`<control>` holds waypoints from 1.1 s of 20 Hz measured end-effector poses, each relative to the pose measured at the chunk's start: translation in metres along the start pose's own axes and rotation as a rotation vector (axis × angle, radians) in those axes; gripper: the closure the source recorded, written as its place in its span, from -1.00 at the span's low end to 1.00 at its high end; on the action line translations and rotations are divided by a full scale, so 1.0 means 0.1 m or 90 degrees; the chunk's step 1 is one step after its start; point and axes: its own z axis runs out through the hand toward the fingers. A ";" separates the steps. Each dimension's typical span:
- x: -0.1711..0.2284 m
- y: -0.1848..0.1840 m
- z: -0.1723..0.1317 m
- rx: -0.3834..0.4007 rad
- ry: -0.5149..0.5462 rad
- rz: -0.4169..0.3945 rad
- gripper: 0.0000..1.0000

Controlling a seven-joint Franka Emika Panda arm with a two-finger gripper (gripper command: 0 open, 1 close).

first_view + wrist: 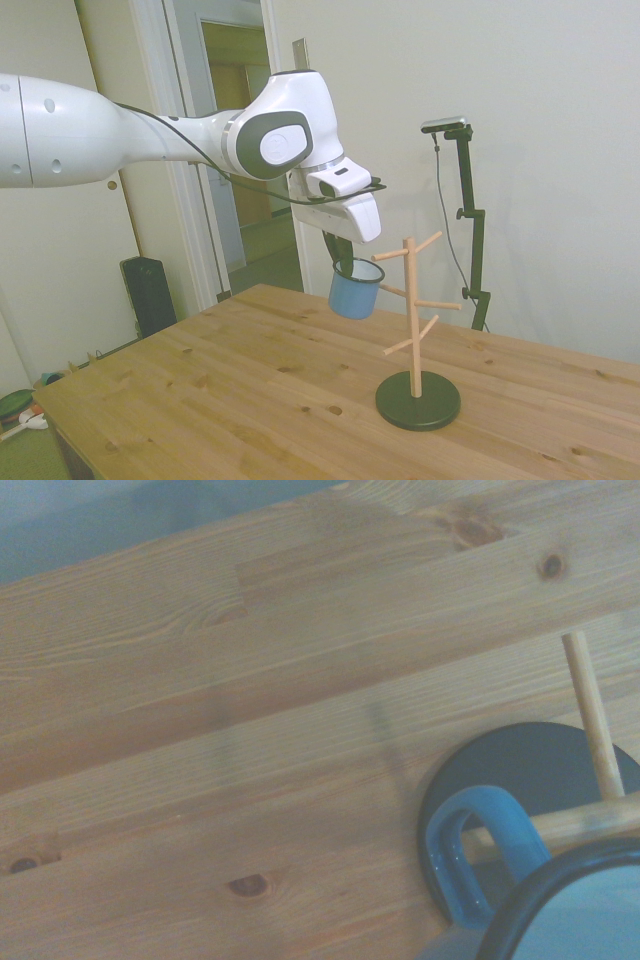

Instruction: Hang the mug

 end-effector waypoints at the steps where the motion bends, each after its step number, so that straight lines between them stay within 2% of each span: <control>1: 0.03 0.03 0.00 0.000 0.001 0.005 1.00; 10: 0.41 0.55 0.12 -0.009 -0.017 0.040 1.00; 11: 0.40 0.56 0.14 -0.011 -0.019 0.039 -1.00; 22: 0.28 0.56 0.12 -0.010 -0.026 0.025 -1.00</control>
